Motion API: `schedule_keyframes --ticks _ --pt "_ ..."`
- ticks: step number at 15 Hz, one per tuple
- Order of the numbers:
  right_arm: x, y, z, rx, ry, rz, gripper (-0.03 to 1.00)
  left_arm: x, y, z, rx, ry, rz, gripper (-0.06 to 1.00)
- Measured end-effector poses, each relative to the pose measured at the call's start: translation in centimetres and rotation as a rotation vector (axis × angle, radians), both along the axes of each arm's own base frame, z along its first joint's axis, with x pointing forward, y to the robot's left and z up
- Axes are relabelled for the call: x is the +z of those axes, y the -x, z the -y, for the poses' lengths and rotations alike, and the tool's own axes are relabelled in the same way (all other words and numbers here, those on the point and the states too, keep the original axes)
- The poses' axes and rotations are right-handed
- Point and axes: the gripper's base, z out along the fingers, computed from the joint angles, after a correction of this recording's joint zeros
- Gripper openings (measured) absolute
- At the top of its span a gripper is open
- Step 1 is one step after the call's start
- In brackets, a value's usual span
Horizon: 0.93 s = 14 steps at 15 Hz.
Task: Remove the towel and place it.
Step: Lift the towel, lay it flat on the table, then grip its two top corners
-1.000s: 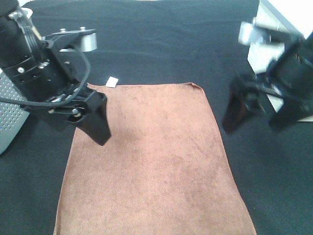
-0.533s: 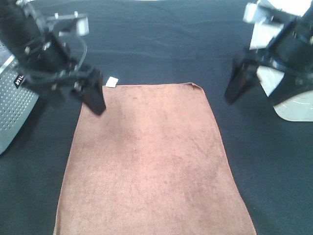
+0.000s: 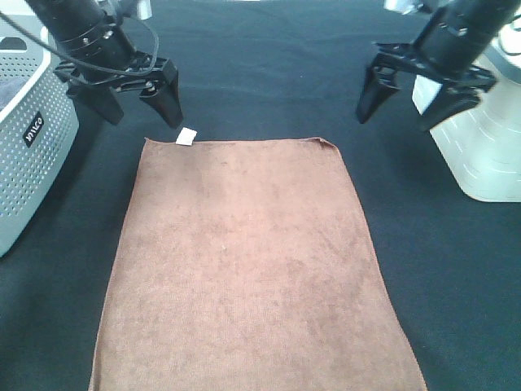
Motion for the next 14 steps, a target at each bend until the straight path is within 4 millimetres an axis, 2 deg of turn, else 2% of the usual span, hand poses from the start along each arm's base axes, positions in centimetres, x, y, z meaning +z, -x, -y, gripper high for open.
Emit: schedule_keyframes --ticks 3,7,11,14 --pt "-1.7 -3.7 -0.6 0.008 -0.003 0.016 0.89 -0.9 -1.0 -0.7 0.025 -0.044 0.023 0.89" --pt "-4.8 -7.4 -0.9 0.018 0.036 0.009 0.89 -4.0 -3.2 -3.2 0.107 -0.053 0.026 0.89" --pt "-8.5 -8.6 -1.1 0.002 0.044 -0.015 0.89 -5.8 -5.6 -3.1 0.116 -0.040 0.048 0.89" --pt "-10.5 -9.1 -1.4 -0.005 0.021 -0.009 0.89 -7.3 -6.2 -2.9 0.119 -0.036 0.030 0.89"
